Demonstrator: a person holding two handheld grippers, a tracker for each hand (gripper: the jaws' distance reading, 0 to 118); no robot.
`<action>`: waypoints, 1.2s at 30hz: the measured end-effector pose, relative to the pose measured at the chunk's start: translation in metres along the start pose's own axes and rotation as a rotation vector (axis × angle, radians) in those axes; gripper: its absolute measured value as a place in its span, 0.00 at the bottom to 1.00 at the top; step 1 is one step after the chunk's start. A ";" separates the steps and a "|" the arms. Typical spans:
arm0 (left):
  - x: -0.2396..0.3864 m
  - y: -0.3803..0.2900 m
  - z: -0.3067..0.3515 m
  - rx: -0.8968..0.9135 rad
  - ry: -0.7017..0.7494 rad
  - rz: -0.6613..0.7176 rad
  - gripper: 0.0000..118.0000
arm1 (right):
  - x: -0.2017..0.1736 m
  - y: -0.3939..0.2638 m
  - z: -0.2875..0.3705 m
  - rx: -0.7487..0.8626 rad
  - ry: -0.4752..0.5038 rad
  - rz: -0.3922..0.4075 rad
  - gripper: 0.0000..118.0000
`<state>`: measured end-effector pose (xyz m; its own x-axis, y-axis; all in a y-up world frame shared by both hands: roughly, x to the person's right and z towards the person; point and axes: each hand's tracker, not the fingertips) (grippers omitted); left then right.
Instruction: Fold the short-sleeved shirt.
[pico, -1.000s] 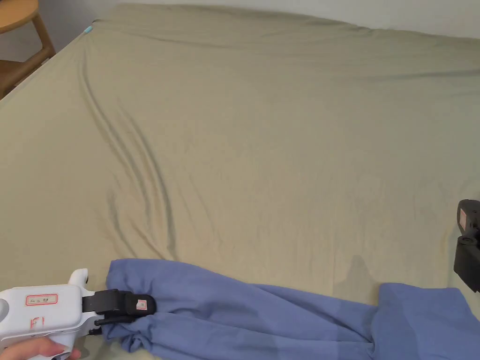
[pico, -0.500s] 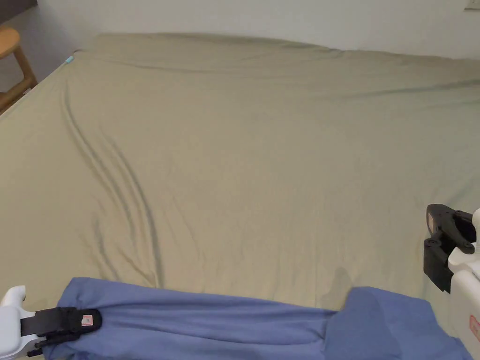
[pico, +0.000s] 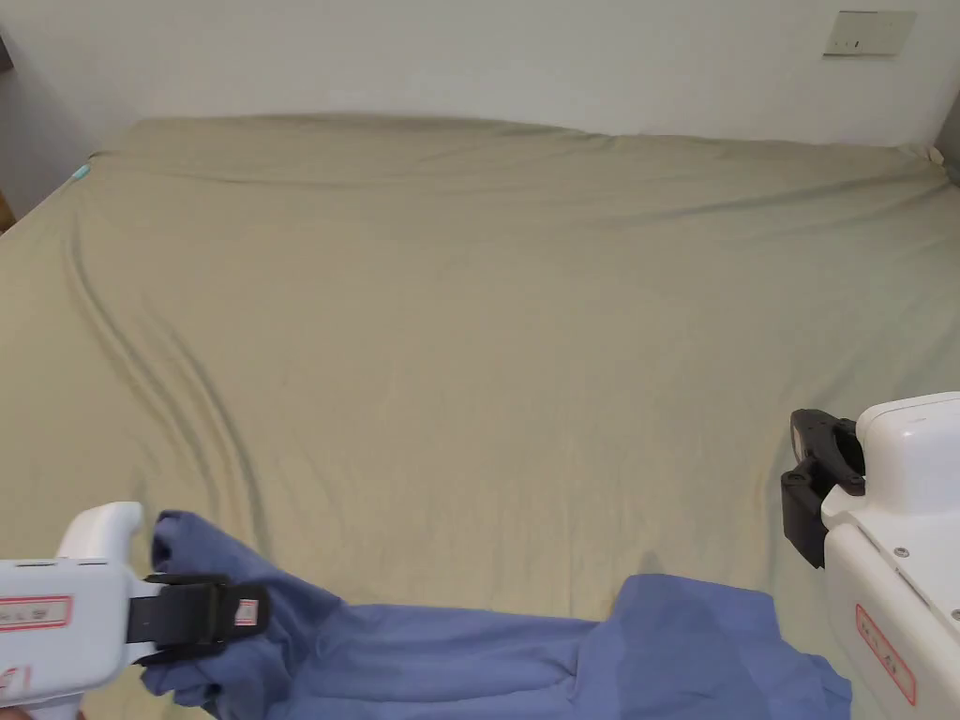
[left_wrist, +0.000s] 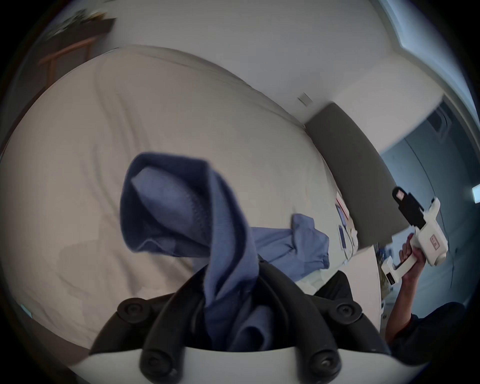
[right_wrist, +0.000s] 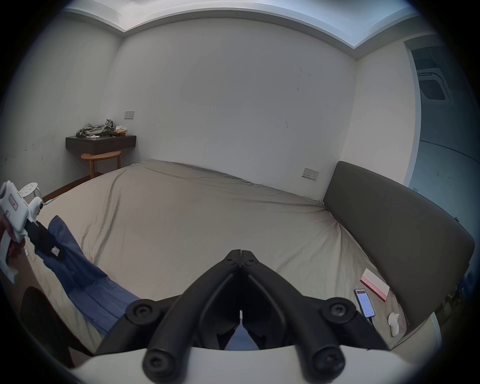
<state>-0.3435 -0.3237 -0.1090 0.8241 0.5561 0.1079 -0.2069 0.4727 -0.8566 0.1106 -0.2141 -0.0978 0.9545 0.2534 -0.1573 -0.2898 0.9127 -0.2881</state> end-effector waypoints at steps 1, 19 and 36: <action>0.016 0.001 -0.012 -0.019 -0.010 -0.013 0.07 | 0.004 -0.002 0.002 -0.003 -0.005 -0.004 0.00; 0.090 -0.043 -0.204 -0.298 0.208 -0.080 0.08 | 0.057 -0.030 0.013 -0.044 -0.074 -0.074 0.00; 0.076 -0.025 -0.121 0.062 0.152 -0.072 0.47 | 0.051 -0.031 0.011 -0.051 -0.061 -0.077 0.00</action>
<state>-0.2123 -0.3757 -0.1404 0.9071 0.4120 0.0859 -0.1729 0.5509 -0.8165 0.1689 -0.2256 -0.0863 0.9762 0.2033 -0.0749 -0.2167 0.9131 -0.3455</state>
